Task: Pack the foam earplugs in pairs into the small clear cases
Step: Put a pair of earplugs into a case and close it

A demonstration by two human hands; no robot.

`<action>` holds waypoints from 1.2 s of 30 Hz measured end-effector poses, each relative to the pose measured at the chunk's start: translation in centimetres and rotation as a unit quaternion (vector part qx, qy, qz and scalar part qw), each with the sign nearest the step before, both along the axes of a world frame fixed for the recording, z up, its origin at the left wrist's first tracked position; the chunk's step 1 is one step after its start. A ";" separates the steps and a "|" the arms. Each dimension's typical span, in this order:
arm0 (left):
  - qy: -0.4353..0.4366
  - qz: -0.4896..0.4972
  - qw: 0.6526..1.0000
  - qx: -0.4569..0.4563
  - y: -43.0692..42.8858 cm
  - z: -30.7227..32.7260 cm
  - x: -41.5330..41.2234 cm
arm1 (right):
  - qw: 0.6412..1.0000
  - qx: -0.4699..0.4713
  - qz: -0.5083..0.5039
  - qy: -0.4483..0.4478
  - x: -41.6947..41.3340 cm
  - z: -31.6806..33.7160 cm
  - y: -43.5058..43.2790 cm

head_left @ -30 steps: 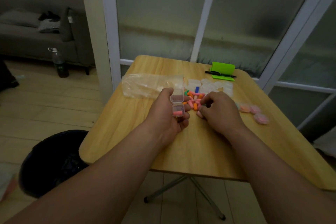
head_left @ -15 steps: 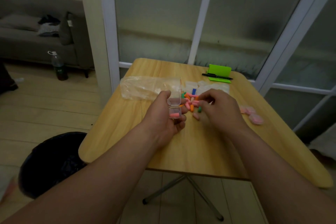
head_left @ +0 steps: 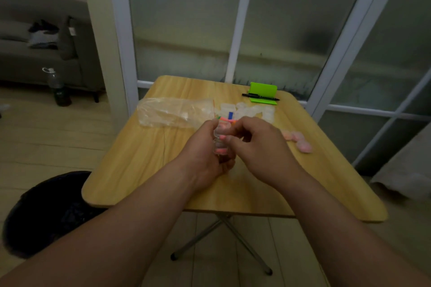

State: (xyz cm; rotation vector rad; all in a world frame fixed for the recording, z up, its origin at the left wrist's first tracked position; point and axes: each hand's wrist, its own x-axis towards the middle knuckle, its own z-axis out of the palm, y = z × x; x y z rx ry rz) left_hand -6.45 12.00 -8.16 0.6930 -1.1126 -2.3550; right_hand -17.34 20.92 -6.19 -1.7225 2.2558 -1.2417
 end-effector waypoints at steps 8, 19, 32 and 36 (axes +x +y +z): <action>-0.006 0.011 1.000 0.017 0.3 -0.6 -0.7 | 0.997 0.057 -0.017 0.047 0.3 -0.3 0.4; 0.005 -0.011 1.000 0.010 0.1 -0.2 0.0 | 1.000 -0.007 -0.012 -0.006 -0.4 -0.3 0.0; 0.021 -0.023 0.997 0.071 -0.6 -0.4 0.1 | 0.999 0.001 0.036 0.024 -0.3 -0.3 0.7; 0.029 -0.015 0.996 0.086 -1.0 -0.7 -0.3 | 0.994 0.052 0.062 0.074 0.4 -0.8 1.4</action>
